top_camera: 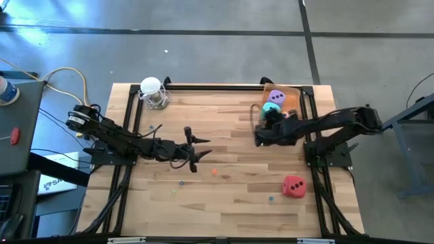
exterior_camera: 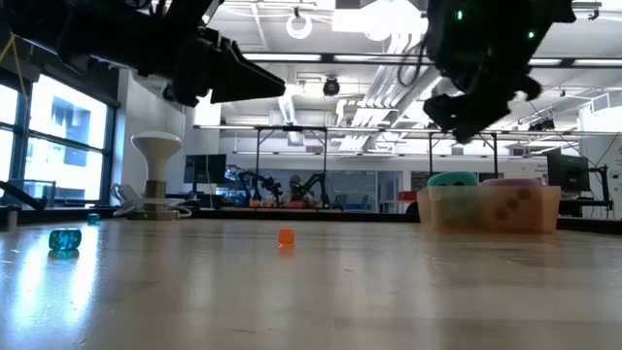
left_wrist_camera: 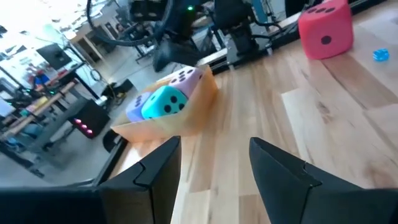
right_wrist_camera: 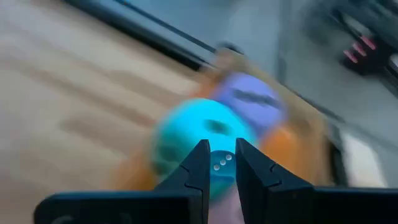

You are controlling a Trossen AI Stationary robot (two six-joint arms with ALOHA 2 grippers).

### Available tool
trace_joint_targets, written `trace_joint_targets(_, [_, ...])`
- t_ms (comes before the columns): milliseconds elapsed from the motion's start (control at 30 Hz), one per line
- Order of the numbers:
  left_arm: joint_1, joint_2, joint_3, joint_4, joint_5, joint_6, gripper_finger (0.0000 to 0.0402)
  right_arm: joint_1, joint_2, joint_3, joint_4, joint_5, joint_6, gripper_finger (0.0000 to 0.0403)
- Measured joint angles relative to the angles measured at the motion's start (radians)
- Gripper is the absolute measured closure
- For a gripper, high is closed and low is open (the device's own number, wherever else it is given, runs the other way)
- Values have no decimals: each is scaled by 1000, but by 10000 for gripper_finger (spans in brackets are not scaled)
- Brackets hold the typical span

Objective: Pick & Place Dice
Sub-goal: Put the light blue small die into the orange bin, then put the red large die into the orange bin

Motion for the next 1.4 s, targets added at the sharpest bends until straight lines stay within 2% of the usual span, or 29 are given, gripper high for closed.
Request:
trace_joint_targets(100, [0,0,0,-7,23,-28,219,-66,3,1,-160,-10,169,365])
trace_joint_targets(200, [0,0,0,-6,31,-62,219,-128,2,1,-193,-17,200,364])
trace_joint_targets(533, [0,0,0,-22,31,-88,219,-377,3,1,-156,-71,16,364])
trace_joint_targets(667, [0,0,0,-47,31,-105,219,-472,3,1,-86,-166,-79,359])
trace_joint_targets(733, [0,0,0,-58,31,-107,219,-505,3,-12,-31,-176,-126,353])
trace_joint_targets(1033, [0,0,0,-76,30,-108,219,-576,3,-121,169,-188,-272,297])
trace_joint_targets(1233, [2,0,0,-77,30,-107,219,-576,2,-128,182,-186,-277,235])
trace_joint_targets(1400, [6,0,0,-77,30,-107,219,-570,3,-129,203,-184,-327,201])
